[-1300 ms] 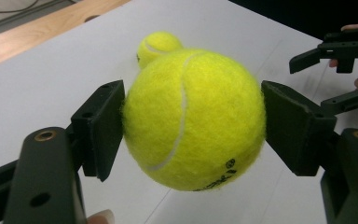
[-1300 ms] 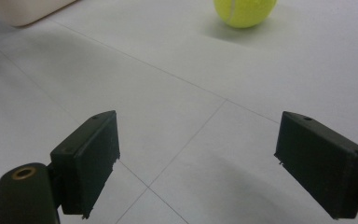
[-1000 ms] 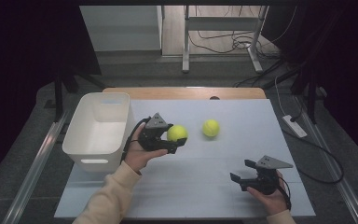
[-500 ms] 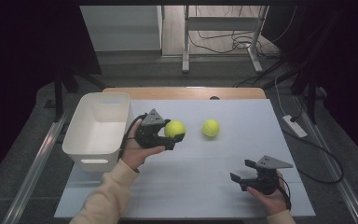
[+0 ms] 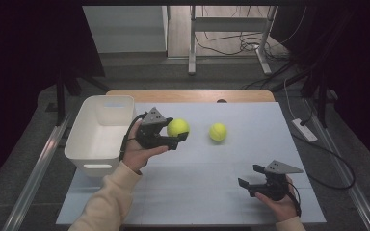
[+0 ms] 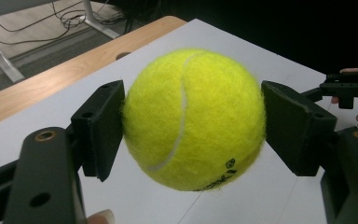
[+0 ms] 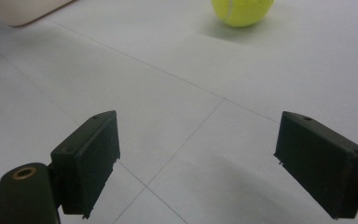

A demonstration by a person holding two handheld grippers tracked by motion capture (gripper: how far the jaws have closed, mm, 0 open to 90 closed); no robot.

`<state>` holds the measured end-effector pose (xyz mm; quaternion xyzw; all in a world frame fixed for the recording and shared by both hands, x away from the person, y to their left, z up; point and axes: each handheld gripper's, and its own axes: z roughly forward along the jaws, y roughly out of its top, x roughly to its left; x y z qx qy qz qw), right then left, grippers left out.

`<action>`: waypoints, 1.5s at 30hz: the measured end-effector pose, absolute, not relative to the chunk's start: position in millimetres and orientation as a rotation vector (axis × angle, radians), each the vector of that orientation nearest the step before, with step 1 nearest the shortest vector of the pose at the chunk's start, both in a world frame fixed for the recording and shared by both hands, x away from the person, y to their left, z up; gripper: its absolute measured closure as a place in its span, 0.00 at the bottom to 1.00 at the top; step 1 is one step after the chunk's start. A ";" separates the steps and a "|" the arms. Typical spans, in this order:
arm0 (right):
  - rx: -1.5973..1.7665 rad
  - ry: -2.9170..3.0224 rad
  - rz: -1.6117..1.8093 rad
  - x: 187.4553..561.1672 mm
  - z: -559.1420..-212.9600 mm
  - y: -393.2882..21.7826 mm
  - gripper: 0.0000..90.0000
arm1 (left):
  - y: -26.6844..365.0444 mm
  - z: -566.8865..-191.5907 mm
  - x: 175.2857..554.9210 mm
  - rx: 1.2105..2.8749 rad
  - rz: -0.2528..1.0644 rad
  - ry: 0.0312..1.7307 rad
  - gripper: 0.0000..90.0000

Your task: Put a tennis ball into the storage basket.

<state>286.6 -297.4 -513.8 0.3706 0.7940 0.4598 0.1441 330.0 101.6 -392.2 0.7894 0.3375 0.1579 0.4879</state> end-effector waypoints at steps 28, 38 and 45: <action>1.069 2.284 1.329 286.5 -513.4 -297.9 0.15 | 123.6 -371.1 332.4 1.878 0.453 0.859 0.29; 1.068 2.284 1.329 286.5 -513.3 -297.9 0.15 | 132.1 -365.2 334.3 1.855 0.472 0.874 0.29; 1.068 2.284 1.328 286.3 -513.1 -298.0 0.15 | 138.8 -362.4 337.1 1.841 0.485 0.892 0.29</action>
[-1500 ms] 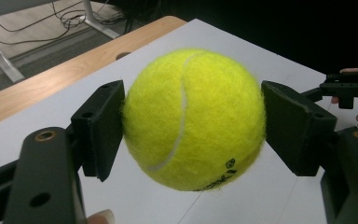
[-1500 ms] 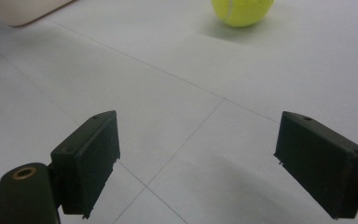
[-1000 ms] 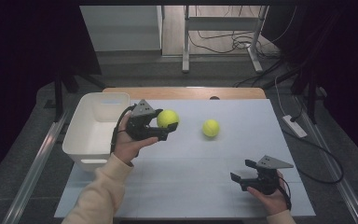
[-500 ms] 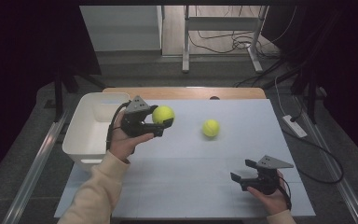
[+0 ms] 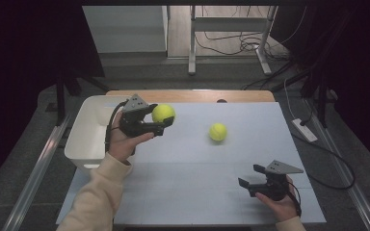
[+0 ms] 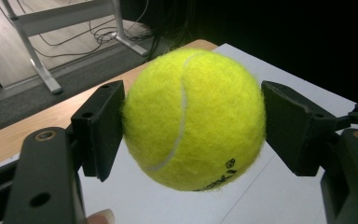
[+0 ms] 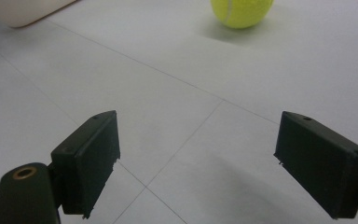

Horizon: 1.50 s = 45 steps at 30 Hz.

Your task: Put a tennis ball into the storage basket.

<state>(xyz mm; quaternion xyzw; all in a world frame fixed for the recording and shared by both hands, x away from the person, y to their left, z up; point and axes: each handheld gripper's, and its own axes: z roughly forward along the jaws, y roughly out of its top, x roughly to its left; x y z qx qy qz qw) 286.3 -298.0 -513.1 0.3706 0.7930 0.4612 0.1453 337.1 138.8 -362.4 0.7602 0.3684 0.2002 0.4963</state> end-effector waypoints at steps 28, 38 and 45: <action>1.068 2.285 1.330 285.9 -512.9 -297.9 0.15 | 167.9 -355.4 347.8 1.803 0.548 0.979 0.29; 1.068 2.283 1.331 286.0 -512.8 -297.8 0.15 | 183.9 -358.0 354.9 1.780 0.570 1.048 0.29; 1.068 2.285 1.328 286.2 -513.1 -297.6 0.15 | 196.2 -361.3 360.1 1.763 0.582 1.101 0.29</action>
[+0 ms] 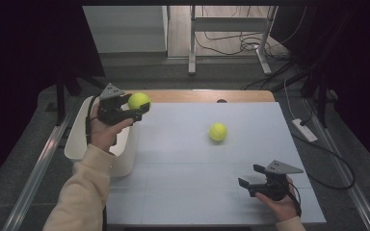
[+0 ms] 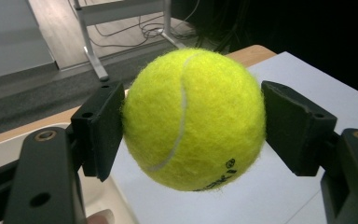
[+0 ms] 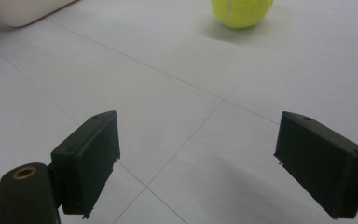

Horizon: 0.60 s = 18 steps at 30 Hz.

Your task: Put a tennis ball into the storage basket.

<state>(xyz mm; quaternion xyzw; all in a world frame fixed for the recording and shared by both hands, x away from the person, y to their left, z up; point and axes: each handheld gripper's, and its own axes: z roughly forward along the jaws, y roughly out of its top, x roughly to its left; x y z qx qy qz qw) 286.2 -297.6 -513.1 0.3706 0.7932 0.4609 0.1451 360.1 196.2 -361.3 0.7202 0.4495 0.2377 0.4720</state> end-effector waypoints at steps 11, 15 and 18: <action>1.068 2.287 1.327 286.3 -513.2 -297.5 0.15 | 210.3 -366.7 368.6 1.753 0.605 1.173 0.29; 1.068 2.288 1.326 286.4 -513.4 -297.5 0.15 | 214.9 -368.3 370.9 1.749 0.611 1.192 0.29; 1.068 2.287 1.327 286.4 -513.4 -297.5 0.15 | 218.6 -369.4 372.7 1.748 0.619 1.208 0.29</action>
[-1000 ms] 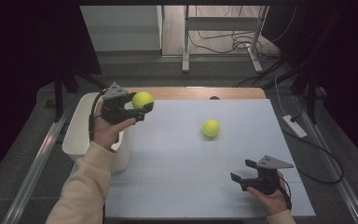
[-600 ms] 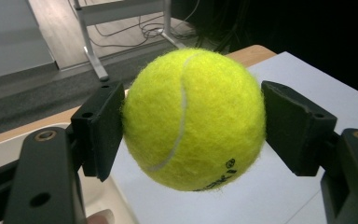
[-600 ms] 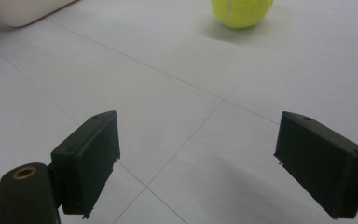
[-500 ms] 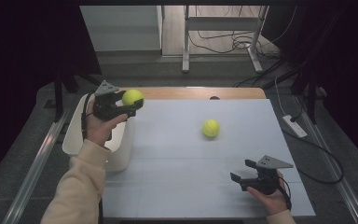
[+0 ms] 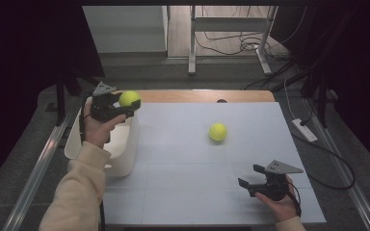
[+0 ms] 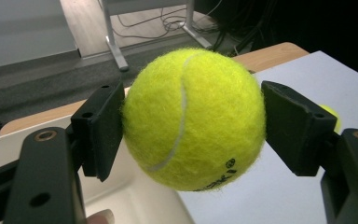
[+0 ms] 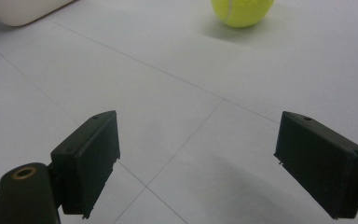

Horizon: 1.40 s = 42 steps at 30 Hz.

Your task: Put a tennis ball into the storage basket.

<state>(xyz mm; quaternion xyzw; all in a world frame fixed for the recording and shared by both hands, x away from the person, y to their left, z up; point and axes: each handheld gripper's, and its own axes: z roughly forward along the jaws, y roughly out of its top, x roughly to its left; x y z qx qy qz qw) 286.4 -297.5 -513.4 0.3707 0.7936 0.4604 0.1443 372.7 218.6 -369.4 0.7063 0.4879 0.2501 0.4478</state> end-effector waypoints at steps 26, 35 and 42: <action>1.067 2.288 1.325 286.4 -513.5 -298.1 0.15 | 253.4 -382.8 387.5 1.745 0.652 1.387 0.29; 1.067 2.289 1.323 286.5 -513.7 -297.9 0.15 | 267.3 -389.2 393.3 1.745 0.652 1.469 0.29; 1.069 2.288 1.321 286.7 -513.8 -297.8 0.15 | 269.7 -392.0 397.0 1.744 0.664 1.506 0.29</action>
